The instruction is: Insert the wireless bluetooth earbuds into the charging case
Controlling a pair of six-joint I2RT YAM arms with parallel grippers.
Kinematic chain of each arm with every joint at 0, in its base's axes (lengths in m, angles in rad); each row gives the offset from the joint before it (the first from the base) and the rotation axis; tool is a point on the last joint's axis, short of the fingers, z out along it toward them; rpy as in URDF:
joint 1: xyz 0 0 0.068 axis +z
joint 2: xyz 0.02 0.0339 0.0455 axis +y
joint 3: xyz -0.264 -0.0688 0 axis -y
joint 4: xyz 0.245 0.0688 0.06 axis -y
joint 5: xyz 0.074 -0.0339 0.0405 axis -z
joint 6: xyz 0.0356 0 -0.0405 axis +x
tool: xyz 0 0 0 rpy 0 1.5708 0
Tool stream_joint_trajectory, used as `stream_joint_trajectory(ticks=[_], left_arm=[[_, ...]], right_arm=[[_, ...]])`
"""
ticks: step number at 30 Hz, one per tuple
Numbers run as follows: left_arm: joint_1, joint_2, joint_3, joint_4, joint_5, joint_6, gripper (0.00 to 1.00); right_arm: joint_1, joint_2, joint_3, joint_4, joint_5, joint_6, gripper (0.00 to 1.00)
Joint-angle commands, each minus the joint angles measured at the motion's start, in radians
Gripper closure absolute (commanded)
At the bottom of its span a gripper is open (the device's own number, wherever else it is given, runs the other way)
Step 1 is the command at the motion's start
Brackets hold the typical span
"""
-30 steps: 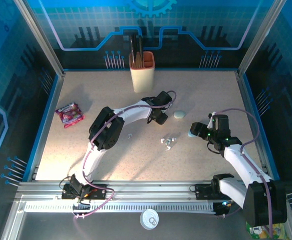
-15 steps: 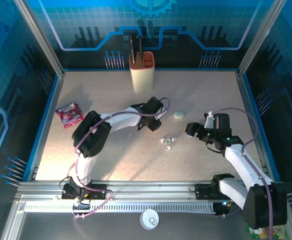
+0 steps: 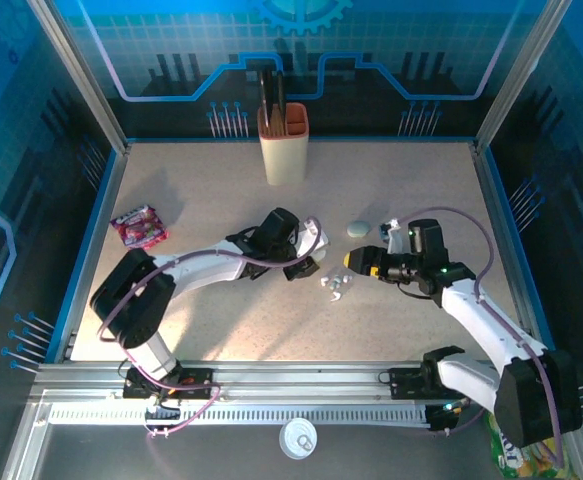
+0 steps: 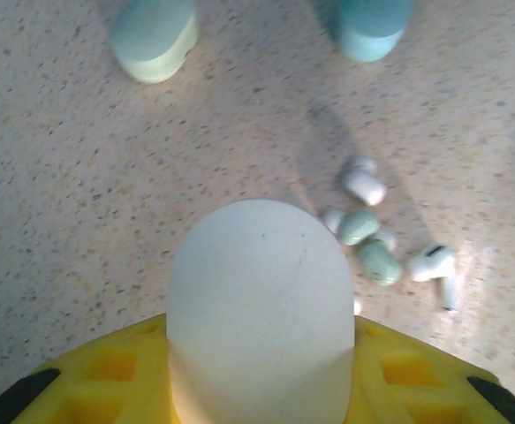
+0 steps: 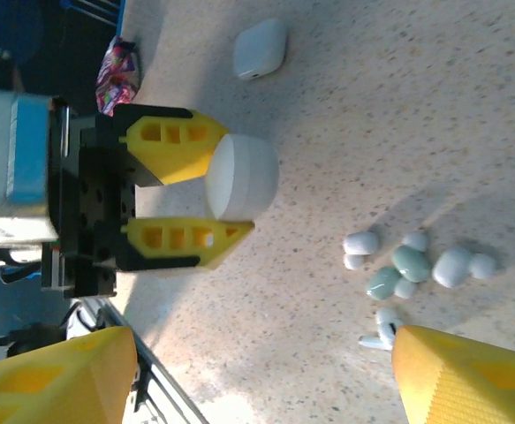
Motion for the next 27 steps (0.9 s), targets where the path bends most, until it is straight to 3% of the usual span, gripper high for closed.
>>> stream_joint_trajectory(ticks=[1, 12, 27], left_arm=[[-0.007, -0.079, -0.069, 0.151, 0.119, 0.048, 0.72], [-0.042, -0.143, -0.151, 0.258, 0.121, 0.117, 0.77], [-0.048, -0.187, -0.213, 0.341, 0.114, 0.109, 0.69]], right_arm=[[0.029, 0.035, 0.026, 0.068, -0.047, 0.080, 0.25], [0.138, 0.165, 0.077, 0.189, -0.068, 0.175, 0.29], [0.158, 0.196, 0.083, 0.258, -0.087, 0.209, 0.78]])
